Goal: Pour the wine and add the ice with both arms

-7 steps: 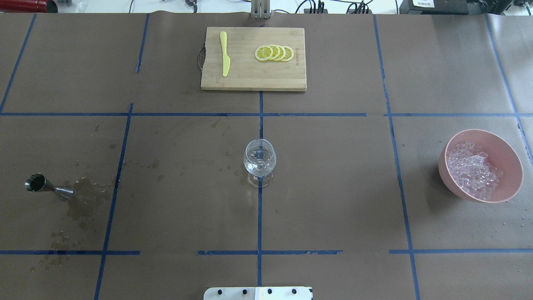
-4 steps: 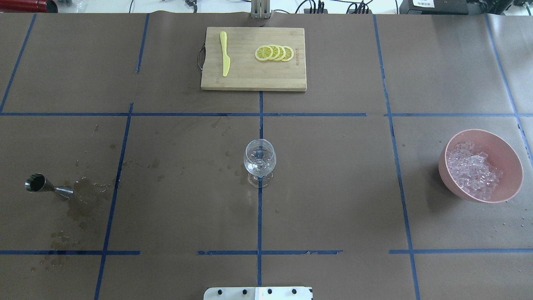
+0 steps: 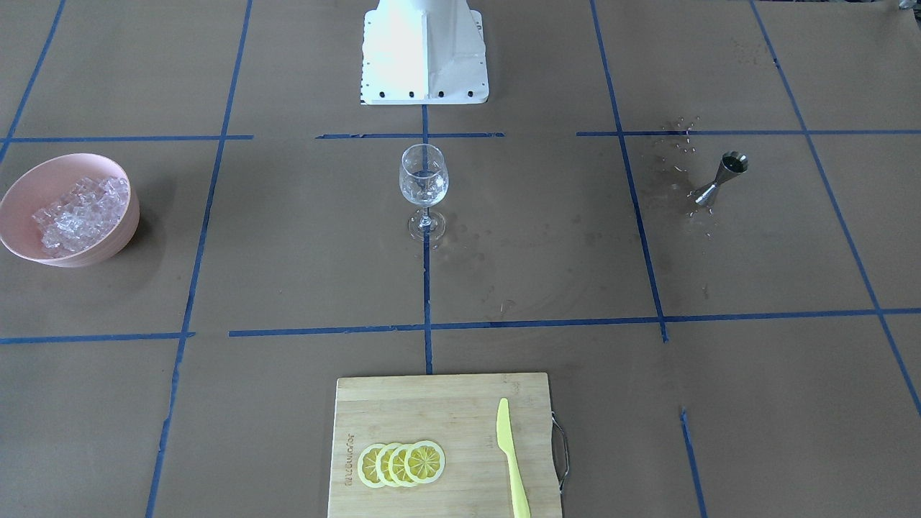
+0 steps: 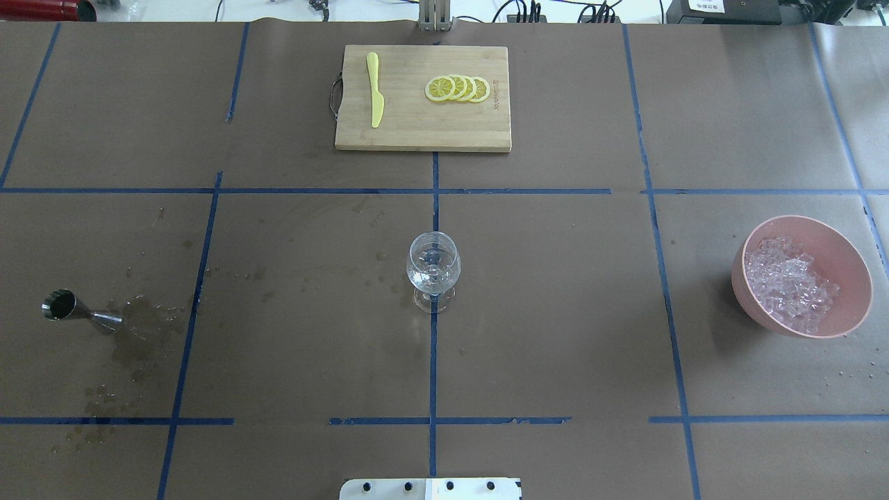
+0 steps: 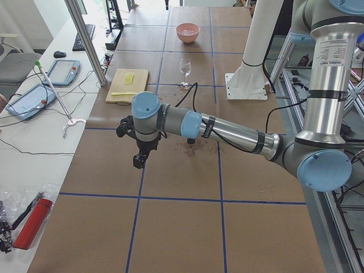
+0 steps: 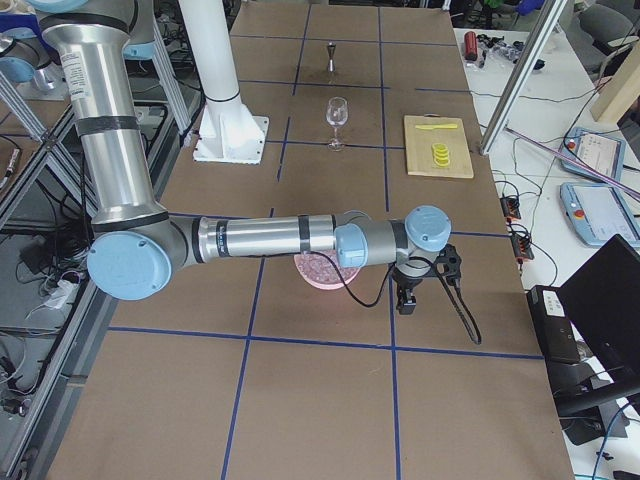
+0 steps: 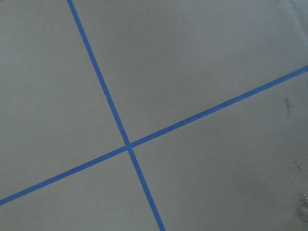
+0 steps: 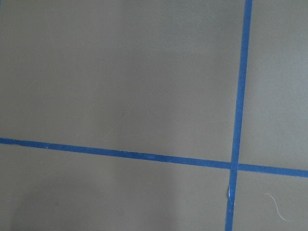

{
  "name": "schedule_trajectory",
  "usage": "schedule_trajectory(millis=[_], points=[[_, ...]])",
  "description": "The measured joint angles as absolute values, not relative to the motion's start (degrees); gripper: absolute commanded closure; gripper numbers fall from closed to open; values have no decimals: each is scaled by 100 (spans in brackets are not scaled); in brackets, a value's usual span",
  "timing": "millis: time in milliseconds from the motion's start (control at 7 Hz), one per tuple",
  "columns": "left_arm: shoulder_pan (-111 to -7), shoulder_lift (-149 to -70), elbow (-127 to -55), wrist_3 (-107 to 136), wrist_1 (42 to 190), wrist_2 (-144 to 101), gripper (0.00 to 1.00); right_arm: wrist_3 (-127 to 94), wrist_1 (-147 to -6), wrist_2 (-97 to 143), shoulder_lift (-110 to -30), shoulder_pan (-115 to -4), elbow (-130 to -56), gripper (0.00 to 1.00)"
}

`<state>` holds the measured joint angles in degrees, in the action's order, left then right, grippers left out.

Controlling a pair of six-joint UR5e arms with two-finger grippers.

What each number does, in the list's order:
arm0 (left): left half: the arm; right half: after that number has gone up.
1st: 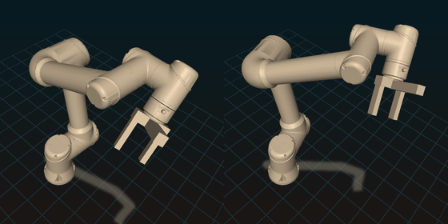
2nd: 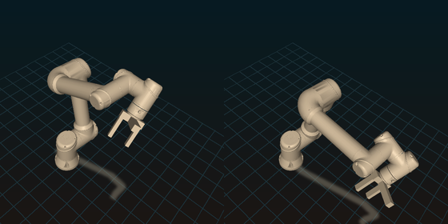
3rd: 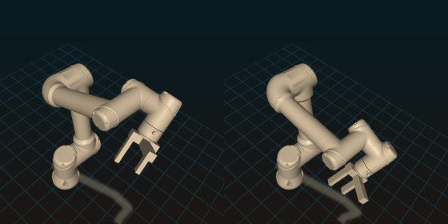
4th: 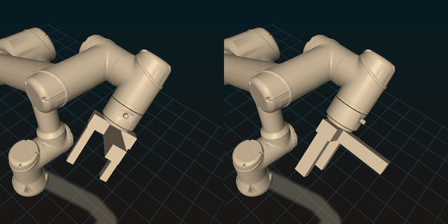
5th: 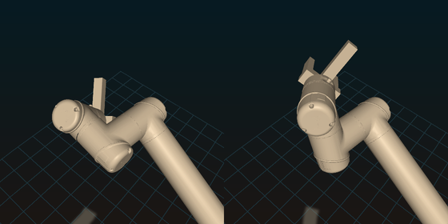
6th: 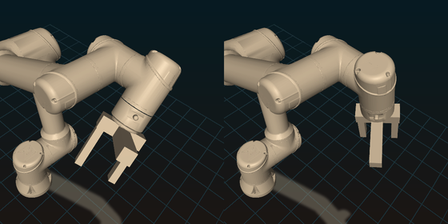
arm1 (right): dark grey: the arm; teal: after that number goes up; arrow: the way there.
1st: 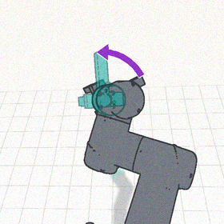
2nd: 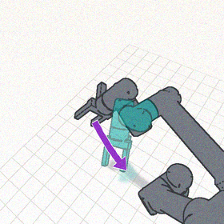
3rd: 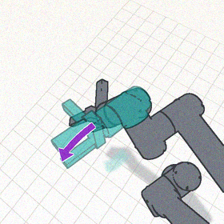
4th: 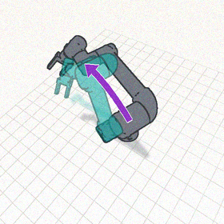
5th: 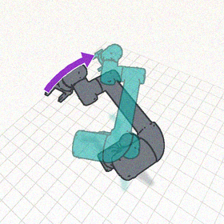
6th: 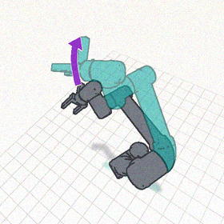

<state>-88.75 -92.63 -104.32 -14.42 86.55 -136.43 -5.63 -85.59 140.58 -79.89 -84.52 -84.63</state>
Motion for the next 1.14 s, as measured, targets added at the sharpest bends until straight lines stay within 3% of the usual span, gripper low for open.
schedule_trajectory(millis=[571,1143], points=[[-8491,-9036,-10466,-700,9803,-14123,7,-654,-8364,14195,-7989,-8311,-8639,0],[-6360,-7089,-10201,3311,15373,-12617,2,-1300,-8092,14203,-7986,-8203,-8831,0]])
